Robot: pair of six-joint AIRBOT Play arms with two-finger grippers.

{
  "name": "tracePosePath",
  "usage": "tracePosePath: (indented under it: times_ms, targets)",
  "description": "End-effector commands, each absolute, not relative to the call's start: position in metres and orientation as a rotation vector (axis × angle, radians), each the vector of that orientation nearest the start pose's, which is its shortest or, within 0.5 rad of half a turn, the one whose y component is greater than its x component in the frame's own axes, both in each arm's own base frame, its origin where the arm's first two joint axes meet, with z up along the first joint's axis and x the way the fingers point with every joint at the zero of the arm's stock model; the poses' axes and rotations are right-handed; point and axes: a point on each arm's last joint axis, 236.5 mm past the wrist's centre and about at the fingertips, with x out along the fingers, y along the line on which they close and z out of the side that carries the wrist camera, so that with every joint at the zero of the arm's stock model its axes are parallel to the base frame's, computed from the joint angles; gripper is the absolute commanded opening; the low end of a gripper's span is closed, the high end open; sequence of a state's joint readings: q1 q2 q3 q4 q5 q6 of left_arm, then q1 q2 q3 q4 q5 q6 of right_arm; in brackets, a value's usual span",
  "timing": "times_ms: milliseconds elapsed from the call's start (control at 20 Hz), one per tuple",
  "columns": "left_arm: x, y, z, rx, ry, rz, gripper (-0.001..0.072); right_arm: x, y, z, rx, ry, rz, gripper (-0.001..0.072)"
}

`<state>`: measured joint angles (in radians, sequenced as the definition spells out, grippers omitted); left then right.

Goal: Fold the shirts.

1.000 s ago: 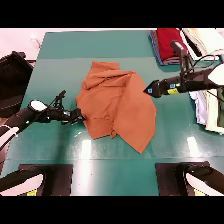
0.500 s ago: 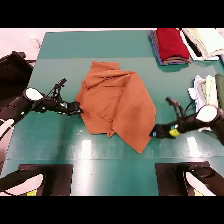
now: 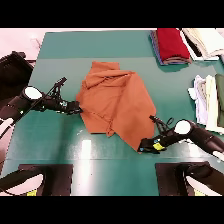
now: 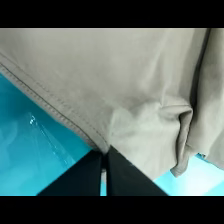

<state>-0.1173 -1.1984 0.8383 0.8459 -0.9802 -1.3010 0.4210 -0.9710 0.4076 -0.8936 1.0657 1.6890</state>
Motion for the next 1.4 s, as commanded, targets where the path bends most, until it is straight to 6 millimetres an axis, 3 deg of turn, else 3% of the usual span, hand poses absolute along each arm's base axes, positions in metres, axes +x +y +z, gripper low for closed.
tracePosePath:
  times_ms: [0,100,150,200,350,450,500,600,700,800,900,1050,1200,1350]
  targets:
    - [0.329,-0.170,-0.016,-0.440,1.249,-0.502,0.0024,0.154,0.219,-0.101,0.453,1.649,0.393,0.0331]
    - [0.330,-0.170,-0.016,-0.441,1.248,-0.501,0.0024,0.166,0.226,-0.099,0.445,1.627,0.402,0.0251]
    - [0.329,-0.170,-0.016,-0.441,1.249,-0.501,0.0024,0.172,0.230,-0.097,0.437,1.617,0.415,0.0107]
    - [0.329,-0.170,-0.016,-0.441,1.249,-0.501,0.0024,0.178,0.232,-0.094,0.421,1.599,0.438,0.0025]
    - [0.331,-0.171,-0.011,-0.437,1.245,-0.511,0.0024,0.195,0.237,-0.077,0.377,1.522,0.489,0.0017]
    - [0.340,-0.171,0.015,-0.414,1.180,-0.525,0.0023,0.210,0.233,-0.049,0.294,1.423,0.533,0.0017]
    - [0.346,-0.170,0.037,-0.394,1.117,-0.532,0.0023,0.221,0.231,-0.028,0.248,1.353,0.552,0.0017]
    - [0.357,-0.163,0.100,-0.332,0.969,-0.535,0.0024,0.249,0.221,0.033,0.182,1.167,0.567,0.0017]
    - [0.354,-0.158,0.179,-0.255,0.798,-0.553,0.0024,0.272,0.203,0.101,0.173,0.992,0.551,0.0016]
    - [0.337,-0.154,0.268,-0.186,0.601,-0.580,0.0023,0.289,0.173,0.179,0.185,0.795,0.501,0.0015]
    - [0.307,-0.150,0.361,-0.138,0.382,-0.596,0.0024,0.294,0.130,0.264,0.195,0.579,0.411,0.0015]
    - [0.258,-0.135,0.472,-0.080,0.131,-0.567,0.0024,0.273,0.072,0.364,0.152,0.327,0.271,0.0014]
    - [0.216,-0.116,0.542,-0.054,-0.074,-0.510,0.0023,0.249,0.028,0.428,0.094,0.189,0.117,0.0014]
    - [0.201,-0.089,0.572,-0.027,-0.179,-0.399,0.0023,0.239,-0.003,0.460,0.044,0.165,-0.010,0.0014]
